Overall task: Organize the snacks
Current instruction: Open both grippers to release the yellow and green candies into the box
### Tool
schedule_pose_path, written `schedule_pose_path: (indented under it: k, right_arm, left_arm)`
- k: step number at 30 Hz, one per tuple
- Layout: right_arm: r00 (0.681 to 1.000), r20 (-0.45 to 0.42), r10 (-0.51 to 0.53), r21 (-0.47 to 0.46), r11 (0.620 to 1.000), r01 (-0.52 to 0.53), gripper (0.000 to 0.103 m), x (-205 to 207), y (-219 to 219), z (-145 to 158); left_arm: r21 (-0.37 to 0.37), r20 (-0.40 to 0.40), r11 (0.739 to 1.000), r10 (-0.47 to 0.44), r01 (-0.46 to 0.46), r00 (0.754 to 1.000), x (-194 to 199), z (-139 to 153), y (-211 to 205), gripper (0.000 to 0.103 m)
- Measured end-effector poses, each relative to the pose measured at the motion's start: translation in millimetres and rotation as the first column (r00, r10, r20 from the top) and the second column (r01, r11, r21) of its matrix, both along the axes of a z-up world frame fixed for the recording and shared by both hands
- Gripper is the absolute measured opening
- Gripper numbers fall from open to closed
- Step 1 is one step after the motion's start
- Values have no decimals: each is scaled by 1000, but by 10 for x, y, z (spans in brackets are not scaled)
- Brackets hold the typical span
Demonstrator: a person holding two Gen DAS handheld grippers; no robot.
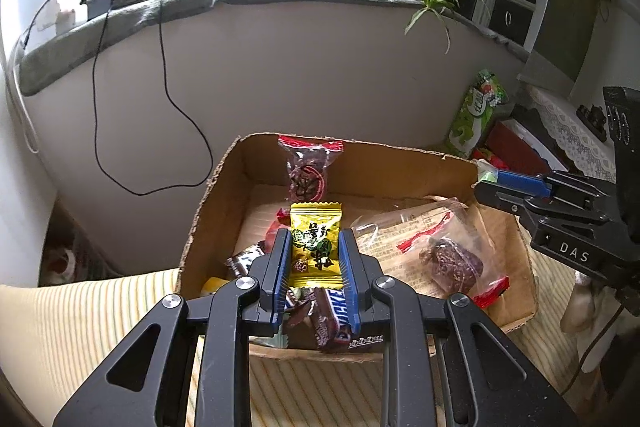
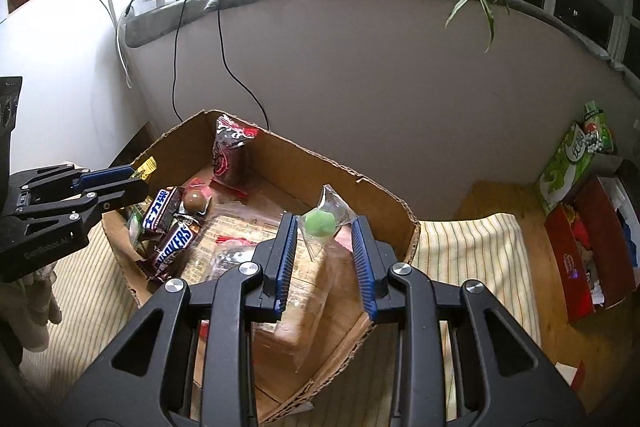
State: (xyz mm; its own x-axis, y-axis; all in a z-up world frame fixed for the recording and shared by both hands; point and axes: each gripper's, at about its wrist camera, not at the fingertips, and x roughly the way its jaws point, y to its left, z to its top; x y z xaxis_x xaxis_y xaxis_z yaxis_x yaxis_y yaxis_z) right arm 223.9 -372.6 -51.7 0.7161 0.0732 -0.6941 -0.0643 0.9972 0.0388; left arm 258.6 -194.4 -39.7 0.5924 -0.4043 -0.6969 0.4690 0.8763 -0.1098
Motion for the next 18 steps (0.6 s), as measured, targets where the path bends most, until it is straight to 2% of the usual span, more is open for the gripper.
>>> schedule_pose_path:
  k: [14,16,18]
  right_arm:
    - [1000,-12,-19,17,1000,20,32,-26,-83,-42]
    - [1000,-14,-19,13,1000,19,35,-30,-73,-45]
    - [1000,-15,-18,14,1000,18,37,-33,-67,-52]
  left_arm:
    - [8,1,1000,3,-3,1000,-8,3,-39,23]
    - [8,3,1000,4,-4,1000,-10,6,-41,27]
    - [8,6,1000,6,-6,1000,-16,14,-44,39]
